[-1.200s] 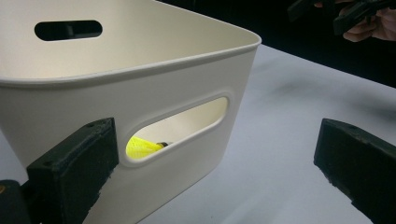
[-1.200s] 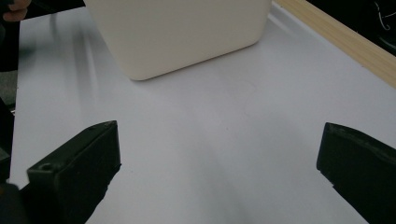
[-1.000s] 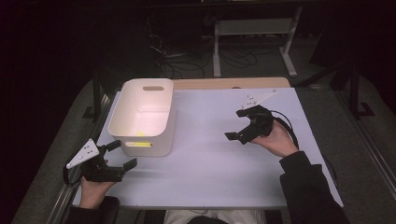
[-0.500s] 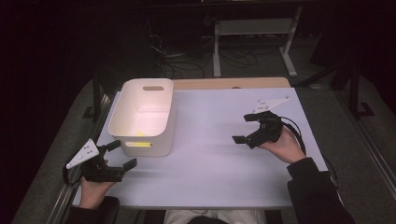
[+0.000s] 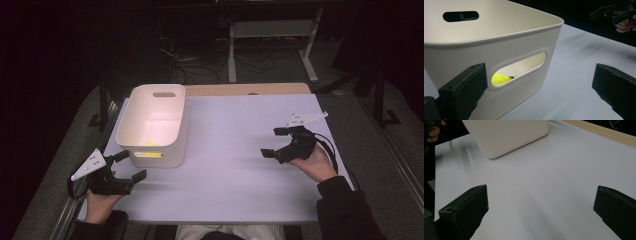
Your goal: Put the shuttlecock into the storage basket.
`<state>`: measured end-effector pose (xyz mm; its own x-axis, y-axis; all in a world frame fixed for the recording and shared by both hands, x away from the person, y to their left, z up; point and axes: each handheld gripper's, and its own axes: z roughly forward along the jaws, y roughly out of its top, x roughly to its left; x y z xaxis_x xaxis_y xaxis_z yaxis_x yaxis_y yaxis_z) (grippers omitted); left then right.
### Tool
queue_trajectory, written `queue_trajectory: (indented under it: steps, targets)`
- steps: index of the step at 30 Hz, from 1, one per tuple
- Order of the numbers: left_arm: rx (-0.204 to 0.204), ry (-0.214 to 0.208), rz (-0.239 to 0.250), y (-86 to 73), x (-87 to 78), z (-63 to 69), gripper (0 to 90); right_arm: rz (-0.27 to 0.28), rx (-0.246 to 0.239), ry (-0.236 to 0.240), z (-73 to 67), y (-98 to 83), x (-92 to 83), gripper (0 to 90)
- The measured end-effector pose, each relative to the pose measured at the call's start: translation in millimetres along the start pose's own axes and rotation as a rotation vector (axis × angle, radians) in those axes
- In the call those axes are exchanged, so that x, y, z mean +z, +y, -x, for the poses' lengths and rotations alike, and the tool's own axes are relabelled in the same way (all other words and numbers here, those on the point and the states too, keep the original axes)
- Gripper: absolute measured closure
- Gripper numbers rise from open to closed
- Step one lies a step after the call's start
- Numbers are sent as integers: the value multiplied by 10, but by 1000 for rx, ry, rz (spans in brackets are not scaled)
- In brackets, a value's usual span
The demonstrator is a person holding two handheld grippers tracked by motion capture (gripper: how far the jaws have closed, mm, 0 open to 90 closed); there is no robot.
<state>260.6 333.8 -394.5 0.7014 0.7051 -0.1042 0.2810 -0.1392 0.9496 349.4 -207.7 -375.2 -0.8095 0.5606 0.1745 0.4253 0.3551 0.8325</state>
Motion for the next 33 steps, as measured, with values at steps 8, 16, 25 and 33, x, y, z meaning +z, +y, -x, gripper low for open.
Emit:
queue_trajectory:
  steps: [8,16,25,33]
  targets:
    - [0,0,0,0,-1,0,0,26,3,-17,-5,-90,-76,0]
    - [0,2,1,-1,-1,0,0,56,28,-32,24,-230,-167,0]
    - [-1,-1,-2,-1,0,1,0,69,53,-83,39,-454,-279,0]
    - [-2,-1,-1,0,1,1,0,80,56,-125,17,-651,-381,0]
